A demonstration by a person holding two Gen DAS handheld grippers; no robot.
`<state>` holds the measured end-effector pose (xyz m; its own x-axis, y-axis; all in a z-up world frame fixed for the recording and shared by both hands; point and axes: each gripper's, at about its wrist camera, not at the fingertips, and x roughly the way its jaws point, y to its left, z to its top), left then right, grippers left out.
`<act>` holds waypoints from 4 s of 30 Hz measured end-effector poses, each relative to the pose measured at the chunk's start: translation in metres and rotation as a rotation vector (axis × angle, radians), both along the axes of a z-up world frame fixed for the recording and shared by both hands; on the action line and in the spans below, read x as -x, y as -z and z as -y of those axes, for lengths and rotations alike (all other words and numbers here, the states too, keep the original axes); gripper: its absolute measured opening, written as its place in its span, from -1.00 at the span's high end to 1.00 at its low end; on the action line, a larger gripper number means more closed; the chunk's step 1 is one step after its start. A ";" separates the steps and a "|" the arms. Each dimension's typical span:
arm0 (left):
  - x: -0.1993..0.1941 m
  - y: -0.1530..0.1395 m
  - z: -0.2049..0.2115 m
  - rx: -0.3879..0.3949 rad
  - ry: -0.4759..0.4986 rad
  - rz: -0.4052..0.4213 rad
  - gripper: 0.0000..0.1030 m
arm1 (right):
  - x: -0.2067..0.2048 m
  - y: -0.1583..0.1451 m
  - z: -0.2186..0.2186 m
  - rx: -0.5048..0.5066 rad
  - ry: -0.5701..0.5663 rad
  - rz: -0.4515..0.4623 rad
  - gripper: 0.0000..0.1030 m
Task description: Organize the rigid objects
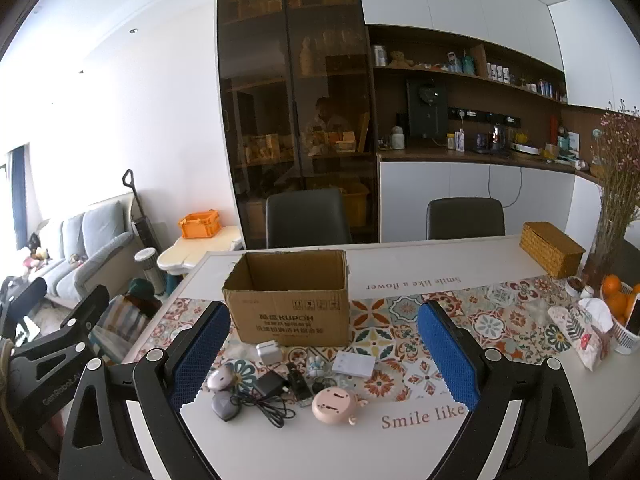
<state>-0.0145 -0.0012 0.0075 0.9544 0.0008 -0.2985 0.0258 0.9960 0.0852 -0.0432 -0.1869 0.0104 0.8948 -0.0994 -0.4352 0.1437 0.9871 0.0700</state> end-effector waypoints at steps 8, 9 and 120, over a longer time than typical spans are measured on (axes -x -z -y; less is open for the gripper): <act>0.001 0.001 0.001 0.001 0.002 0.000 -1.00 | 0.000 0.001 -0.002 0.002 0.002 0.003 -0.84; 0.001 0.001 0.002 0.000 0.003 0.000 -1.00 | 0.000 0.001 -0.003 0.003 0.001 0.003 -0.84; -0.072 0.210 0.066 0.002 -0.241 -0.636 -1.00 | -0.133 0.222 0.014 0.102 -0.365 -0.599 -0.84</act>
